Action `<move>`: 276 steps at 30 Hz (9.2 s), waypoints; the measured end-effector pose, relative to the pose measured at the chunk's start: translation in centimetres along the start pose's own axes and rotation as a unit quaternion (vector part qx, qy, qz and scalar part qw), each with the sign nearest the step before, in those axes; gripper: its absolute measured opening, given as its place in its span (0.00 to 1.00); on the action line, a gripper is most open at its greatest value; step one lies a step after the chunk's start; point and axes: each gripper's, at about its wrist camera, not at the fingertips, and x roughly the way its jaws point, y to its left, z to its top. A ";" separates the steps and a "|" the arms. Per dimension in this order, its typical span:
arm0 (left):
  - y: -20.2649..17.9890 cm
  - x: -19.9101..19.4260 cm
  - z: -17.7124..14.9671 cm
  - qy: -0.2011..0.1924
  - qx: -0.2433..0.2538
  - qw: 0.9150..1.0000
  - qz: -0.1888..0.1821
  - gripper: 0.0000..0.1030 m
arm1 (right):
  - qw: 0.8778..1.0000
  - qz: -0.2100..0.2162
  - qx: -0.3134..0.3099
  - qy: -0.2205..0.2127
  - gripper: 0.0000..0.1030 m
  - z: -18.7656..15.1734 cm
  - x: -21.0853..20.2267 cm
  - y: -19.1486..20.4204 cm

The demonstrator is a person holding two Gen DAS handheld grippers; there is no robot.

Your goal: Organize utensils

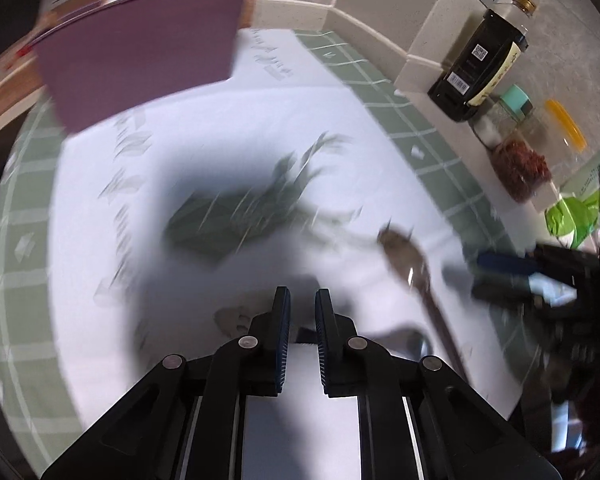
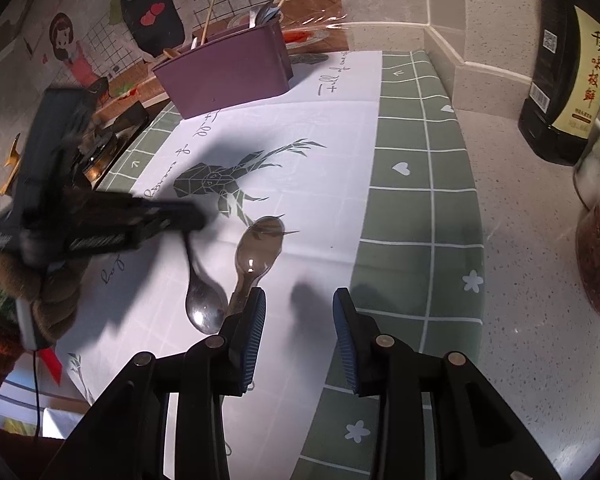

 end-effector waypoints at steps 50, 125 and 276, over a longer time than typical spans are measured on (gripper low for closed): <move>-3.5 1.0 -0.1 0.014 0.118 0.993 0.025 0.25 | 0.997 0.032 0.057 -0.030 0.26 0.3 -1.8 -2.4; -0.4 -6.6 -1.7 -0.167 -0.077 0.980 0.076 0.28 | 0.998 0.027 0.018 -0.059 0.17 1.8 -2.0 3.2; 15.7 -10.2 19.1 -0.252 -0.204 0.945 0.032 0.34 | 0.964 0.001 -0.145 -0.224 0.34 31.6 4.7 10.0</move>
